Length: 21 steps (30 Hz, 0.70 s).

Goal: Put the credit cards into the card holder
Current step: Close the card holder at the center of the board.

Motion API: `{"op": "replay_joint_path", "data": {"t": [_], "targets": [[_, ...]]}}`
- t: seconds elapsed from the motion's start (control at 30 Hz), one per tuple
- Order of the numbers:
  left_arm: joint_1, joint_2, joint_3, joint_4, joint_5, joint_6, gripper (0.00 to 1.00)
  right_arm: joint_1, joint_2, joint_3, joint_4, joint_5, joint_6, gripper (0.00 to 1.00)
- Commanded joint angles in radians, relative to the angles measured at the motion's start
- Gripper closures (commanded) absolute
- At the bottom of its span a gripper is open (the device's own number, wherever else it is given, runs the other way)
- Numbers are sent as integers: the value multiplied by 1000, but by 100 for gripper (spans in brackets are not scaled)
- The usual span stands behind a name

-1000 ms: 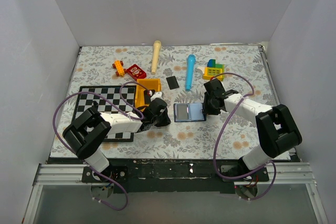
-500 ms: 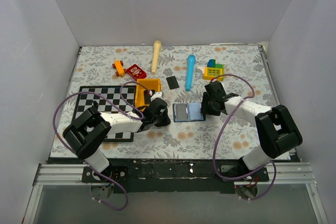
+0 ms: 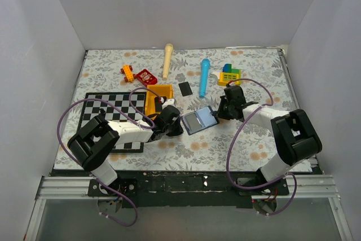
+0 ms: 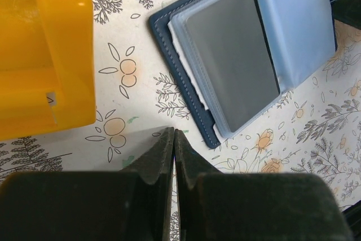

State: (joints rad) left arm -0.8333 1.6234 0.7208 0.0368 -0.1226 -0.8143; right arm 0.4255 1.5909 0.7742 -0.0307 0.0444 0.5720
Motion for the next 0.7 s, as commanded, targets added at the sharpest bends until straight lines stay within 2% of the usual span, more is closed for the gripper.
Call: {"op": "replay_joint_path", "data": {"t": [0.0, 0.07, 0.4, 0.67], "targets": [[-6, 12, -4, -92, -14, 17, 100, 1, 8, -41, 12, -37, -12, 94], [-6, 13, -4, -92, -12, 18, 100, 2, -31, -50, 8, -34, -17, 99], [-6, 20, -7, -78, -9, 17, 100, 2, -288, -70, -69, -38, -32, 99], [-6, 13, -12, -80, -11, 17, 100, 2, -416, -26, -202, -81, -78, 99]]}}
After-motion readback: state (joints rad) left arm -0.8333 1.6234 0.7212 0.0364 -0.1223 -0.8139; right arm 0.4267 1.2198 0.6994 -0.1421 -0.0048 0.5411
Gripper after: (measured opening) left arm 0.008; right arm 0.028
